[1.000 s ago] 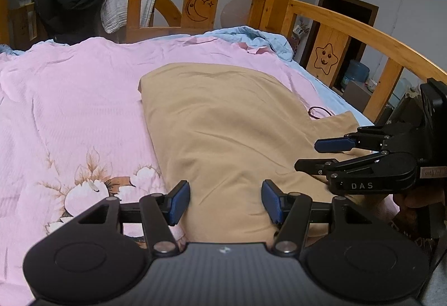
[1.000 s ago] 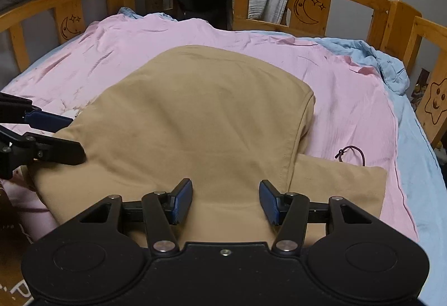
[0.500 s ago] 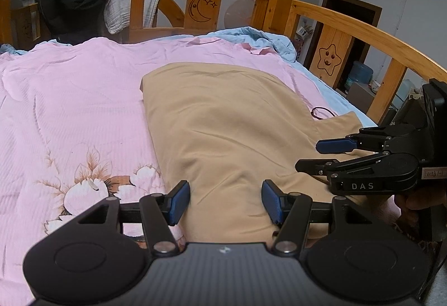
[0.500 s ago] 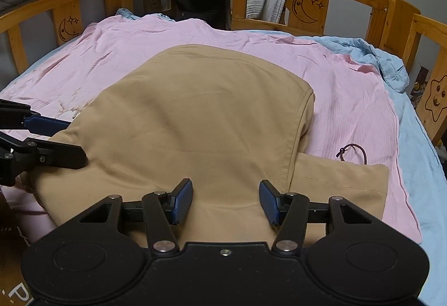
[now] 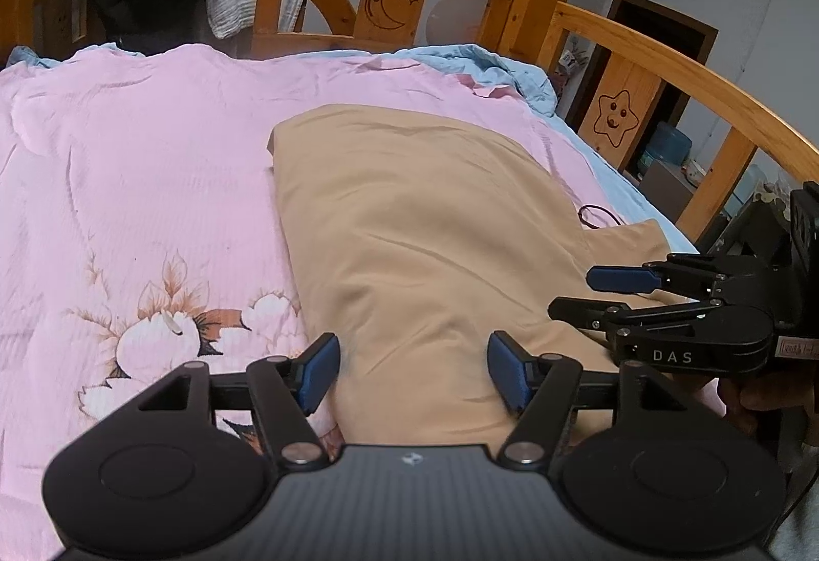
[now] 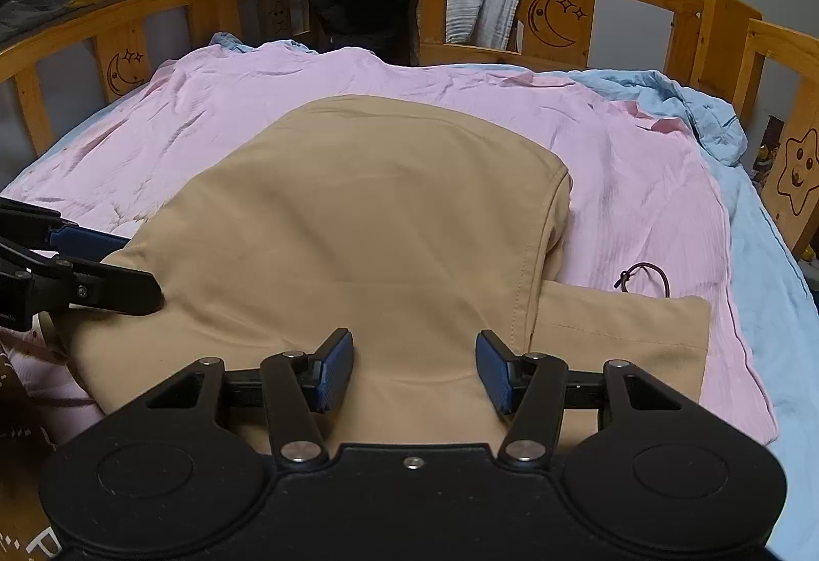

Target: Fold large clothes

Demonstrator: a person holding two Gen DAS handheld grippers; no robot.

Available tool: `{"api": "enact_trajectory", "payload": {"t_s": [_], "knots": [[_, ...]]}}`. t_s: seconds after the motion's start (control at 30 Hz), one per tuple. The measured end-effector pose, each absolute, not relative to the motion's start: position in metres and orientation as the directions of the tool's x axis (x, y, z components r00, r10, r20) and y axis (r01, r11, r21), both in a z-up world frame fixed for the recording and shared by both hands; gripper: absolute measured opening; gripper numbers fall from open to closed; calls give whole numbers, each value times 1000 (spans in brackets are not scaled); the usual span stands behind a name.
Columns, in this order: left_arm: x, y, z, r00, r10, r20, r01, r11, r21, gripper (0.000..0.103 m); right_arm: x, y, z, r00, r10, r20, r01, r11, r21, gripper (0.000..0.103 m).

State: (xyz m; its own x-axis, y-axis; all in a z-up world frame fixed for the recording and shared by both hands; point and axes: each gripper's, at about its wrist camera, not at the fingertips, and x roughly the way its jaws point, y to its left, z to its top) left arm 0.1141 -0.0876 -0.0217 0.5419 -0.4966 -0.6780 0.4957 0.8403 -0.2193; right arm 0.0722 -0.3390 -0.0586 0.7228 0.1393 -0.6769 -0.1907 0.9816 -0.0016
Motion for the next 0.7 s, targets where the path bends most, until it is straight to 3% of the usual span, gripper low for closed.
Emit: {"api": "enact_trajectory", "payload": {"t_s": [0.27, 0.5, 0.7], "knots": [[116, -85, -20, 540, -504, -674, 484, 841, -240, 73, 71, -338, -57, 731, 139, -668, -188, 982, -1, 58], [127, -66, -13, 560, -540, -628, 433, 837, -334, 97, 68, -355, -44, 781, 148, -607, -128, 989, 76, 81], [142, -59, -21, 526, -552, -647, 400, 832, -385, 101, 74, -386, -37, 801, 108, -589, -18, 987, 157, 95]]}}
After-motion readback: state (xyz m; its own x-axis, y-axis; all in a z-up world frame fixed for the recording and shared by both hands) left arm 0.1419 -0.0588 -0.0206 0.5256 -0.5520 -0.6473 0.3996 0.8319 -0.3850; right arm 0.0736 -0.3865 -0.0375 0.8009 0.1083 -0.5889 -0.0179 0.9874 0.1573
